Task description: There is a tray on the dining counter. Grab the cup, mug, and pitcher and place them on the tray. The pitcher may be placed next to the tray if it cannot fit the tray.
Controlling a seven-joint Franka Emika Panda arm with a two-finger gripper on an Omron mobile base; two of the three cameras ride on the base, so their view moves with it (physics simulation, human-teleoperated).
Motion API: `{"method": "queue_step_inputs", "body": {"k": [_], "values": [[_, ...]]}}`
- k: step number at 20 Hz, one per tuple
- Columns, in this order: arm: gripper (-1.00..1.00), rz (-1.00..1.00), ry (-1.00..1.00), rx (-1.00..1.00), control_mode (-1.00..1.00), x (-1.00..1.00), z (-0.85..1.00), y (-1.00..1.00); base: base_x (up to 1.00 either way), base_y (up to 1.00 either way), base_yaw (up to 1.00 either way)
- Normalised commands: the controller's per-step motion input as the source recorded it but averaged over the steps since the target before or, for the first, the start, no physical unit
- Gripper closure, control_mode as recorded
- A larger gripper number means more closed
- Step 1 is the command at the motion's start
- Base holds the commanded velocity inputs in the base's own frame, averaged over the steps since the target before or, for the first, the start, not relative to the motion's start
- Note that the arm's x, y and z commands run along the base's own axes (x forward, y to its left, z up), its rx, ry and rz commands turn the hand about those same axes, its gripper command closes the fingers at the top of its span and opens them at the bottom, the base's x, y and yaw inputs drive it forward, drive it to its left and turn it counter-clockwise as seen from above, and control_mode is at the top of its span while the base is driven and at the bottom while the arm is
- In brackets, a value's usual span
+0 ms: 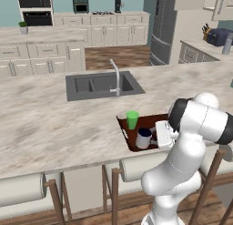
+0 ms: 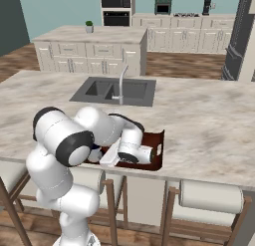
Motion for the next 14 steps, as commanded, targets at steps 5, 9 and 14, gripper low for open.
{"method": "queue_step_inputs", "body": {"k": [5, 9, 14], "values": [[-1.00, 0.00, -0.01, 0.00, -1.00, -0.16, 0.37, -0.02, 0.00, 0.00, 0.00], [-1.00, 0.00, 0.00, 0.00, -1.00, 0.00, 0.35, 0.04, 0.00, 0.00, 0.00], [-1.00, -0.03, 0.00, -0.06, -1.00, 0.05, 0.09, 0.34, 0.00, 0.00, 0.00]]}}
